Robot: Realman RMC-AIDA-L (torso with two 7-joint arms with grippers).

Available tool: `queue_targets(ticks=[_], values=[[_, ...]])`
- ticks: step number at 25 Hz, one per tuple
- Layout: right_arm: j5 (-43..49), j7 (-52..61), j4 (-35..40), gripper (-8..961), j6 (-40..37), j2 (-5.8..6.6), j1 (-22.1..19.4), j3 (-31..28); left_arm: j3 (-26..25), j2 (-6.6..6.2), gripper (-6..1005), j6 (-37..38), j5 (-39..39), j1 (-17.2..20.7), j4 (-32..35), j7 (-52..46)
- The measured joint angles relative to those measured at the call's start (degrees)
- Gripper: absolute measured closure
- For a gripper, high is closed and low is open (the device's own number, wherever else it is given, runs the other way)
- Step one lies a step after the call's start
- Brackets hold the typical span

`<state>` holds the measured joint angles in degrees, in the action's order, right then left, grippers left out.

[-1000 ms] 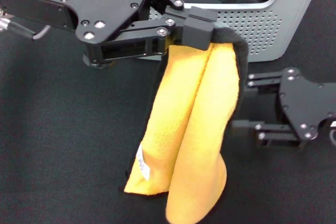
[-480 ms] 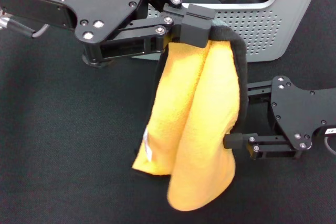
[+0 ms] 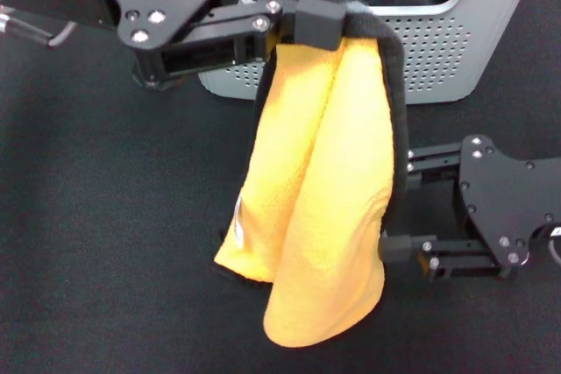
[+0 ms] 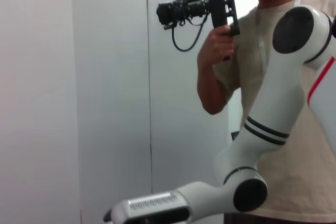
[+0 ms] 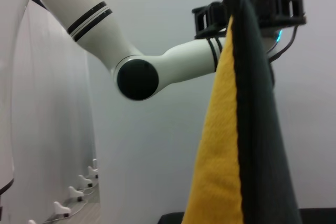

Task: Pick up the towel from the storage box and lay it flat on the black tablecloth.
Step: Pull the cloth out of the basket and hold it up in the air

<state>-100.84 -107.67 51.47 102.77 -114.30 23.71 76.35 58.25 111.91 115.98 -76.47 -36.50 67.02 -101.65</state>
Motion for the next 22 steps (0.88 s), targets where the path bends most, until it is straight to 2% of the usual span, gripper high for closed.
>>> queue_targets(ticks=[11,22], values=[[1.7,-0.42,-0.5,435,-0.35,-0.64,0.73,1.46,-2.34,0.06,970,0.0,0.43,-0.8,0.04,0.05],[3.04,-0.53,-0.47,436,-0.36,-0.69,0.46,1.62,-4.81,-0.22,970,-0.06,0.65,-0.77,-0.2,0.14]])
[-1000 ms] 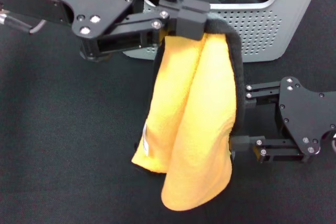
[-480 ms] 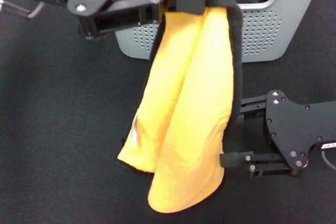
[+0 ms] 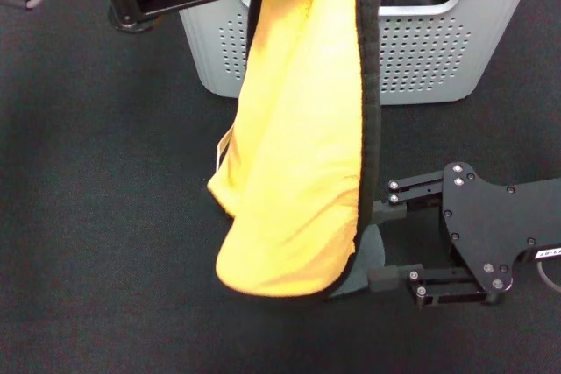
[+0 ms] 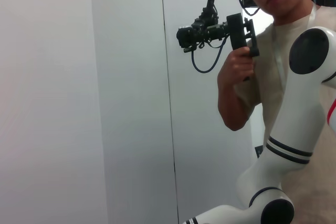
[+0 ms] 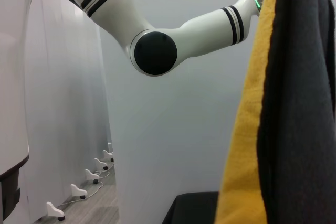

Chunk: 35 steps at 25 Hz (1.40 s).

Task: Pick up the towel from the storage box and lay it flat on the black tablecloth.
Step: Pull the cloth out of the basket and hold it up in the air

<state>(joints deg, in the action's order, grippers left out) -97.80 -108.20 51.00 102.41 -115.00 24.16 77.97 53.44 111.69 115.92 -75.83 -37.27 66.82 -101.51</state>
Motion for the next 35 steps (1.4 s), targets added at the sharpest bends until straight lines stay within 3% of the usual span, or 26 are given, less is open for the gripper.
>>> queue_targets(ticks=[4,13,29,35], values=[[0.0,-0.16,-0.04,437,-0.14,-0.04,0.01,0.03,0.0,0.21,969,0.01,0.12,-0.01,0.1,0.0],[0.0,-1.36,-2.46,538,-1.89,-0.25,0.85,-0.03,0.0,0.44,969,0.09,1.88,0.19,0.15,0.02],[-0.05,-7.14,-6.49,595,-2.46,-0.58,2.26,-0.09,0.0,0.55,968,-0.08,3.15,0.44,-0.25,0.44],[-0.08,-8.32,-6.59,814,-2.5,-0.58,2.06,-0.41,0.0,0.66,968,-0.09,3.15,0.55,-0.42,0.53]])
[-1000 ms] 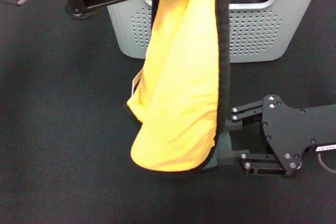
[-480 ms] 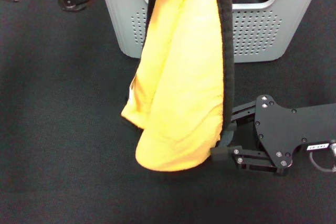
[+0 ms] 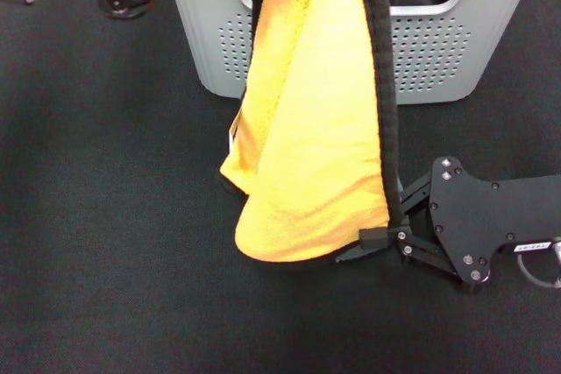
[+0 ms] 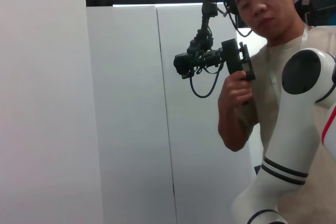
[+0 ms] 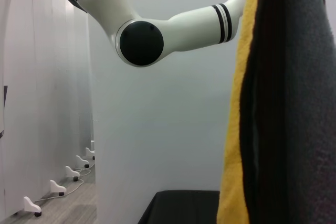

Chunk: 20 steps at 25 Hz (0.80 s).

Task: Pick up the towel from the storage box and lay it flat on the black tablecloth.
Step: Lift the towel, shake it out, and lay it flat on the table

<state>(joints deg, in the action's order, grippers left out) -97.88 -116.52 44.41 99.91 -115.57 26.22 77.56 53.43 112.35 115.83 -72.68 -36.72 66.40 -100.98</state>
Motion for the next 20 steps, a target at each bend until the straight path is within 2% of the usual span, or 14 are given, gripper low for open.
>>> queue_targets(ticks=[5,10,12,16,20], values=[[-0.33,-0.02,0.4,942,0.08,0.09,-0.51,-0.34,-0.23,0.22,968,-0.03,-0.25,1.19,-0.1,0.68],[-0.45,2.91,4.77,942,0.91,0.27,-2.96,-2.85,-2.97,1.34,967,-0.18,-2.18,5.03,-1.03,0.74],[-2.24,9.88,13.29,942,1.55,0.69,-7.05,-6.45,-3.98,1.78,967,-0.19,-2.5,7.34,-1.28,0.54],[-4.96,15.34,21.02,942,1.63,1.19,-10.62,-8.87,-5.64,2.64,967,-0.18,-2.27,12.32,-1.21,0.41],[-7.79,19.71,30.75,942,1.63,1.31,-15.1,-11.14,-6.59,3.64,967,-0.13,-2.46,15.68,-1.25,0.7]])
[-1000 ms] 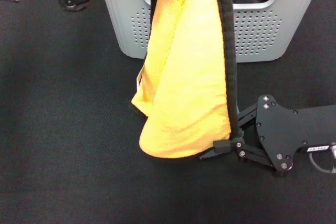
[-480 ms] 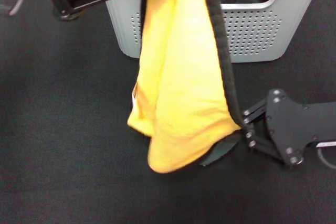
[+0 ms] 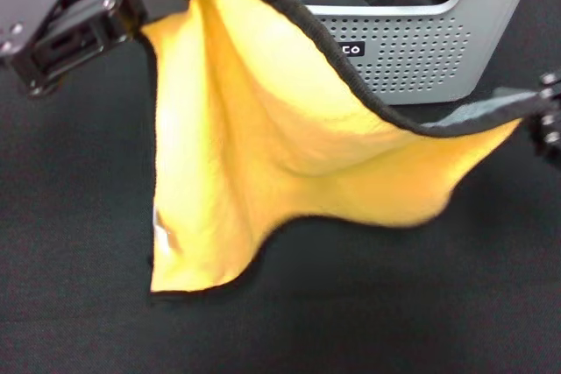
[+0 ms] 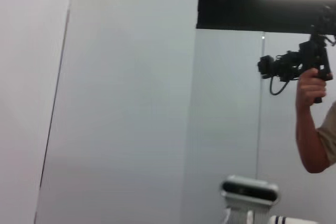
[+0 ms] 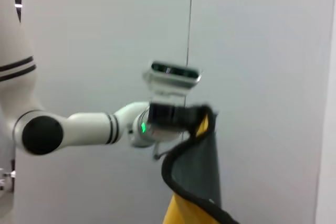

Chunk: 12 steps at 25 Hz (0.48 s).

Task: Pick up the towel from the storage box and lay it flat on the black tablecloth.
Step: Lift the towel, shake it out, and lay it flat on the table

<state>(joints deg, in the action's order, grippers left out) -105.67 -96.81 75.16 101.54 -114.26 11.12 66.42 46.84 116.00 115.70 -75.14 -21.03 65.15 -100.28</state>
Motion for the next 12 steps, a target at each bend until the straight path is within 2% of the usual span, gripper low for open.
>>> queue_targets(ticks=[5,12], values=[[-3.04,3.01,6.13,942,-0.07,0.0,-2.64,-1.9,0.96,0.59,968,0.38,-0.66,1.98,0.06,0.1],[-5.89,4.58,7.04,942,-0.39,-0.05,-3.46,-6.5,2.69,0.27,968,0.49,-3.17,2.09,-0.03,0.17]])
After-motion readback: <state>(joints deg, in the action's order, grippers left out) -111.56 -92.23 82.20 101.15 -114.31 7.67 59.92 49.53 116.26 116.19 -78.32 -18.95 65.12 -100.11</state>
